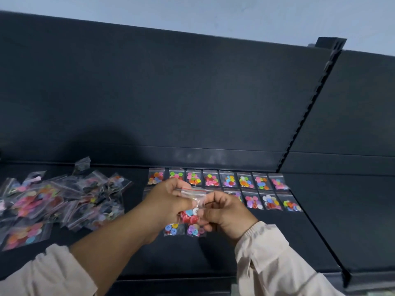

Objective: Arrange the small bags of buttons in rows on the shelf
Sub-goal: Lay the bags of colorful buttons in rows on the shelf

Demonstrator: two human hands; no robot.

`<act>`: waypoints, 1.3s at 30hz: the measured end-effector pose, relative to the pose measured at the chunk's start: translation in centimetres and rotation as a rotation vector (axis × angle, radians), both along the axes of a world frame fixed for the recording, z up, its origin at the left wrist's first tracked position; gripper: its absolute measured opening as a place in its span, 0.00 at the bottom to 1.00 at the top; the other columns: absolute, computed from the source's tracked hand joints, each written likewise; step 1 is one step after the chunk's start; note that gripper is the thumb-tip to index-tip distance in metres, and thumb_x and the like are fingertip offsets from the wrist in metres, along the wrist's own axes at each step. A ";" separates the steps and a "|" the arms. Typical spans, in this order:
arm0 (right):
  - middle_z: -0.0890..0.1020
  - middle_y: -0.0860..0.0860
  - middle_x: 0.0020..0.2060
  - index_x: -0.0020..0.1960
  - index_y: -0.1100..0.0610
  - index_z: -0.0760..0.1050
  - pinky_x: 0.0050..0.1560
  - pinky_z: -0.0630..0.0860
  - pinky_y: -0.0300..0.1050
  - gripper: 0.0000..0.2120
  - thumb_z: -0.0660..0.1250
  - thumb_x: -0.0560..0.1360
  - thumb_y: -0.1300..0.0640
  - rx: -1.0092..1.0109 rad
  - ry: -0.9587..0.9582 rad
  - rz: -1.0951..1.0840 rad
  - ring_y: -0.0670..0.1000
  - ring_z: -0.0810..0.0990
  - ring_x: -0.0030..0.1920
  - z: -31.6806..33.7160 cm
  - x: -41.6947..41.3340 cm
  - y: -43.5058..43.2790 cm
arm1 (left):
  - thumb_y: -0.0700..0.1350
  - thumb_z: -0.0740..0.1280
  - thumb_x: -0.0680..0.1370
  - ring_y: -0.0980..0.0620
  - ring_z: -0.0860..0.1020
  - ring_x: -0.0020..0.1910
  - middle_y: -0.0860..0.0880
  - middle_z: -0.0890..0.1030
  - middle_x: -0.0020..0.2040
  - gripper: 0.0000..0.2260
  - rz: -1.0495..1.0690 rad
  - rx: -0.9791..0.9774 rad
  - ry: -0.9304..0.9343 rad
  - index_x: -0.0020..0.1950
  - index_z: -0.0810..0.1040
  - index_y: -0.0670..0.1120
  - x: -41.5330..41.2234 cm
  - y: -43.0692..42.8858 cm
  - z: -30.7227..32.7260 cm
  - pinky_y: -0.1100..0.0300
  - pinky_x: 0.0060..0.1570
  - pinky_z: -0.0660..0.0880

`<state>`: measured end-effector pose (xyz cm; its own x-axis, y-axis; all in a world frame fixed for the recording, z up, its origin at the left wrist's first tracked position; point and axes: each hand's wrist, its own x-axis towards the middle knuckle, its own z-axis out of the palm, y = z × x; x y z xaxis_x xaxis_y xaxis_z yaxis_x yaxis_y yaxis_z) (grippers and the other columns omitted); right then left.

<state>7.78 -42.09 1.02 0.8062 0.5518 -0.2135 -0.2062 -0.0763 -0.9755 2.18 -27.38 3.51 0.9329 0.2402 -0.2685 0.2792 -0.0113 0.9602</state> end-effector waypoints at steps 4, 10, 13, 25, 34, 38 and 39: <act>0.77 0.51 0.26 0.37 0.58 0.73 0.25 0.71 0.38 0.10 0.66 0.72 0.71 0.056 0.048 -0.034 0.49 0.74 0.27 0.1 0.2 -0.8 | 0.33 0.69 0.73 0.52 0.80 0.39 0.45 0.81 0.43 0.12 -0.017 0.060 -0.026 0.53 0.76 0.45 0.3 -1.4 0.0 0.59 0.38 0.79; 0.74 0.54 0.25 0.34 0.60 0.71 0.24 0.69 0.39 0.11 0.66 0.72 0.70 0.086 0.022 -0.123 0.49 0.72 0.25 -0.1 1.1 -2.2 | 0.39 0.71 0.73 0.49 0.83 0.45 0.45 0.82 0.48 0.13 -0.092 -0.002 0.042 0.55 0.75 0.47 0.8 -3.1 -0.7 0.55 0.45 0.81; 0.76 0.54 0.27 0.32 0.57 0.71 0.26 0.71 0.38 0.13 0.65 0.74 0.67 0.062 0.074 -0.134 0.49 0.73 0.26 -0.3 1.6 -3.1 | 0.34 0.72 0.71 0.51 0.81 0.39 0.47 0.82 0.40 0.13 -0.142 0.061 0.086 0.52 0.76 0.46 1.1 -3.9 -1.2 0.53 0.46 0.80; 0.80 0.54 0.36 0.38 0.56 0.73 0.43 0.80 0.48 0.10 0.66 0.72 0.70 -0.399 -0.162 -0.133 0.50 0.78 0.35 -4.3 3.8 -5.0 | 0.45 0.68 0.76 0.59 0.76 0.44 0.56 0.76 0.47 0.09 -0.105 0.807 0.002 0.55 0.74 0.52 1.1 -3.4 -4.3 0.63 0.45 0.74; 0.79 0.48 0.51 0.53 0.51 0.78 0.53 0.68 0.35 0.09 0.66 0.73 0.56 -0.769 -1.017 0.140 0.52 0.75 0.55 -4.3 3.3 -6.5 | 0.46 0.61 0.77 0.54 0.73 0.49 0.54 0.77 0.47 0.06 -0.283 1.290 -0.212 0.46 0.77 0.50 0.6 -2.4 -8.4 0.59 0.51 0.71; 0.82 0.47 0.51 0.50 0.51 0.81 0.56 0.67 0.38 0.10 0.68 0.69 0.56 -0.735 -1.098 0.300 0.54 0.77 0.52 -6.0 3.4 -6.5 | 0.46 0.61 0.76 0.51 0.74 0.49 0.53 0.78 0.47 0.06 -0.330 1.325 -0.209 0.45 0.76 0.49 0.8 -2.5 -9.3 0.56 0.51 0.72; 0.82 0.47 0.51 0.51 0.51 0.81 0.56 0.68 0.38 0.11 0.69 0.68 0.55 -0.718 -1.118 0.305 0.54 0.77 0.53 -6.2 3.4 -6.5 | 0.45 0.60 0.76 0.51 0.74 0.49 0.53 0.78 0.47 0.06 -0.335 1.333 -0.207 0.45 0.77 0.50 0.8 -2.5 -9.5 0.55 0.51 0.72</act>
<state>11.20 -48.54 -5.17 0.6034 0.7824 0.1542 0.7768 -0.5331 -0.3351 3.02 -29.87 -6.00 0.9905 -0.0377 0.1325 -0.0634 -0.9787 0.1951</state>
